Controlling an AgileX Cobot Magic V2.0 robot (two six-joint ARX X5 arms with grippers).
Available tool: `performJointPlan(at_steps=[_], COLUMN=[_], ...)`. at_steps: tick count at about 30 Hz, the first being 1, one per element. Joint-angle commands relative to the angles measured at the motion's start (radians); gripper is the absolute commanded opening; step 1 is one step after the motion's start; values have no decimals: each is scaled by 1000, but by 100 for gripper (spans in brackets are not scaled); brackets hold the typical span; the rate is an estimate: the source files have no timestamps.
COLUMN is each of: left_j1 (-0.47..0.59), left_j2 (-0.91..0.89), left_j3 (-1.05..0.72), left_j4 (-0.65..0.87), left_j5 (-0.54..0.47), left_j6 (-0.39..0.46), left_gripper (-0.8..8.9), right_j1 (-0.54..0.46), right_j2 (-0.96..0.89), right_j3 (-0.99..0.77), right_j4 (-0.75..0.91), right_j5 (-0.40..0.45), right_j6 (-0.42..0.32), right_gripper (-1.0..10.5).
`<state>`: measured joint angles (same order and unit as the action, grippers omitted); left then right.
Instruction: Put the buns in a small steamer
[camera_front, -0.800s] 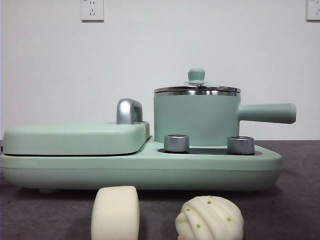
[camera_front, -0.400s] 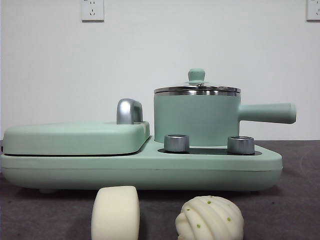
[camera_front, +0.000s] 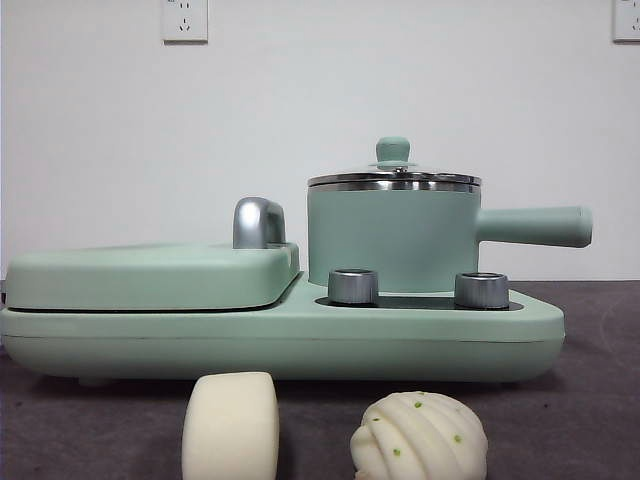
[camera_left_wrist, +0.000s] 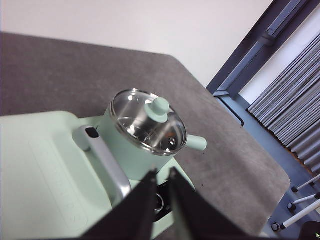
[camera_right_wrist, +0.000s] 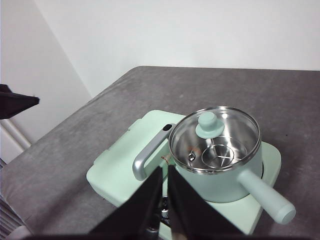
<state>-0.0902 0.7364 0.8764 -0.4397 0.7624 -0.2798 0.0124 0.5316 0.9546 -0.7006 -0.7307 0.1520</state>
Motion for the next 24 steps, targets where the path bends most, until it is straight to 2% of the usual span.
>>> performJointPlan(at_steps=[1,4,7,17,24], left_j1=[-4,-6,-11,-72,-146], left_j2=[18,26,31,99,296], left_j3=[16,16,16,17,107], left_j4=[8,8,8,63,81], left_j5=[9,9,9,0,-72], left_j6=[18,18,18,13,39], left_gripper=[266,419,477,477,477], right_j1=[1,1,2,2,2], right_j2=[5,5,5,5,5], right_j3=[16,16,16,16,16], right_j4=[-5,-12,-11,-11,-10], right_j5=[-2,-2,-2,-2,-2], right_j6=[-15,-15,-15,-14,-14], right_gripper=[126,318,439,455,455])
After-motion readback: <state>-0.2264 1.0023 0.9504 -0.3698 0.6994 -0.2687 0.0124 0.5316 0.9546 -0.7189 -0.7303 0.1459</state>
